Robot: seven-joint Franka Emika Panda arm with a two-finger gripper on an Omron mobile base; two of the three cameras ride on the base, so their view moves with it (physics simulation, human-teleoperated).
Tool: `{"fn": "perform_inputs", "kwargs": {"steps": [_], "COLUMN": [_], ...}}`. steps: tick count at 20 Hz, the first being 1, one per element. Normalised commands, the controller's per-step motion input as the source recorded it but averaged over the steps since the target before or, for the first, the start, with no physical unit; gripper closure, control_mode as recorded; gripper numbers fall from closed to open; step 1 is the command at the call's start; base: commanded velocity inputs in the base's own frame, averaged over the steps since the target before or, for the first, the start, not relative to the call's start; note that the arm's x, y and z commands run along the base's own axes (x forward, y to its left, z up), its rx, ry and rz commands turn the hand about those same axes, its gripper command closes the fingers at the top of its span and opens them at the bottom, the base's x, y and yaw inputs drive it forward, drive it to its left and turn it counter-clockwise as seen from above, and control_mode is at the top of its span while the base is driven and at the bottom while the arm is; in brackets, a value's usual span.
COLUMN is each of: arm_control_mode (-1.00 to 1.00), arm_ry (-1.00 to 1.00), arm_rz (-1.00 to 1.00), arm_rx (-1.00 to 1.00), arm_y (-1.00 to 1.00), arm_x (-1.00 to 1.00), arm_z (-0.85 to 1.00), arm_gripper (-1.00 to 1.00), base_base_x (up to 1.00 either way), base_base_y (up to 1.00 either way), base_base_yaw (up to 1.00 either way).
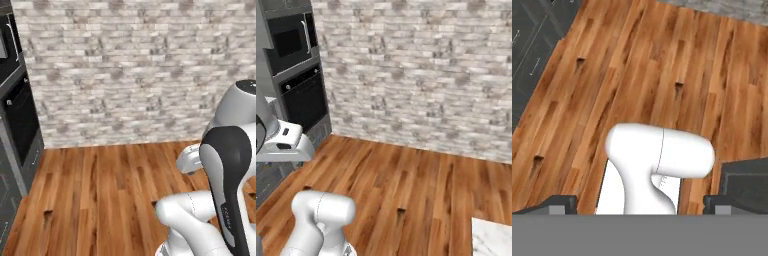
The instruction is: Move the bowls from the cabinet to the plates on the dining table.
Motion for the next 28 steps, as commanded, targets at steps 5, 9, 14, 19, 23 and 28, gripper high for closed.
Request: {"fn": "perform_inputs", "kwargs": {"steps": [5,9,14,19,23,28], "arm_control_mode": [1.0,1.0,1.0,1.0,1.0,1.0], "arm_ry": [0.0,0.0,0.0,0.0,0.0,0.0], "arm_rz": [0.0,0.0,0.0,0.0,0.0,0.0], "arm_rx": [0.0,0.0,0.0,0.0,0.0,0.0], "arm_y": [0.0,0.0,0.0,0.0,0.0,0.0], "arm_x": [0.0,0.0,0.0,0.0,0.0,0.0], "arm_z": [0.0,0.0,0.0,0.0,0.0,0.0], "arm_gripper": [-1.0,-1.0,-1.0,-1.0,-1.0,-1.0], "base_base_x": [0.0,0.0,0.0,0.06,0.33,0.55], "base_base_y": [0.0,0.0,0.0,0.0,0.0,-0.03], "base_base_yaw": [0.54,0.53,0.52,0.51,0.47,0.4]}}
